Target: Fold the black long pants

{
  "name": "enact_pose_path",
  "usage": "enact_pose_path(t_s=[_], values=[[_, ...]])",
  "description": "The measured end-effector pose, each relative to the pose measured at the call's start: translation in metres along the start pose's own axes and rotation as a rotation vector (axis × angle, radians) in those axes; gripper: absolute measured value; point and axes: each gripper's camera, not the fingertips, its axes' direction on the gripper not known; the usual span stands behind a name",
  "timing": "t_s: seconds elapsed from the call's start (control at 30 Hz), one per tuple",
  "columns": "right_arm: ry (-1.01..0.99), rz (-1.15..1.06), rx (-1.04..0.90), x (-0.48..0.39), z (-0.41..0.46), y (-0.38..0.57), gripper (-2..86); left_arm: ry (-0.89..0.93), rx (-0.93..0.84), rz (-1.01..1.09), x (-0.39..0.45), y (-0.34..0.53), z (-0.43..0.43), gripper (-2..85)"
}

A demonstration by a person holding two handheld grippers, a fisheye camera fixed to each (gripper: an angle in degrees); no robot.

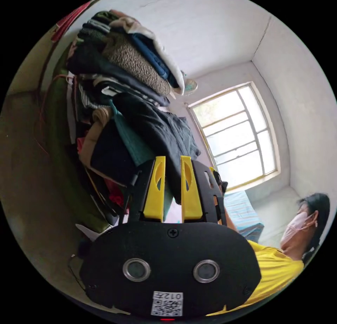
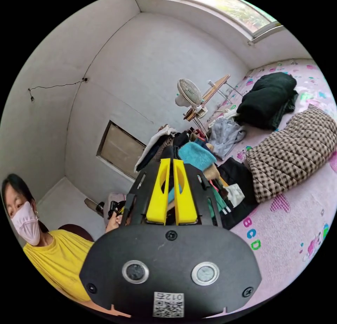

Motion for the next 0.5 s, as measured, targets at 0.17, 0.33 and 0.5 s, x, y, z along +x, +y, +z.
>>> enact_pose_path(t_s=[0.17, 0.33, 0.5], values=[[0.072, 0.055, 0.087, 0.01, -0.09, 0.075, 0.9, -0.131, 0.195, 0.192, 0.088, 0.049, 0.013, 1.8], [0.18, 0.142, 0.15, 0.019, -0.186, 0.167, 0.7, -0.186, 0.226, 0.603, 0.23, 0.113, 0.091, 0.6], [0.315, 0.215, 0.179, 0.02, -0.271, 0.24, 0.8, 0.242, -0.116, 0.788, 0.331, 0.195, 0.254, 0.4]])
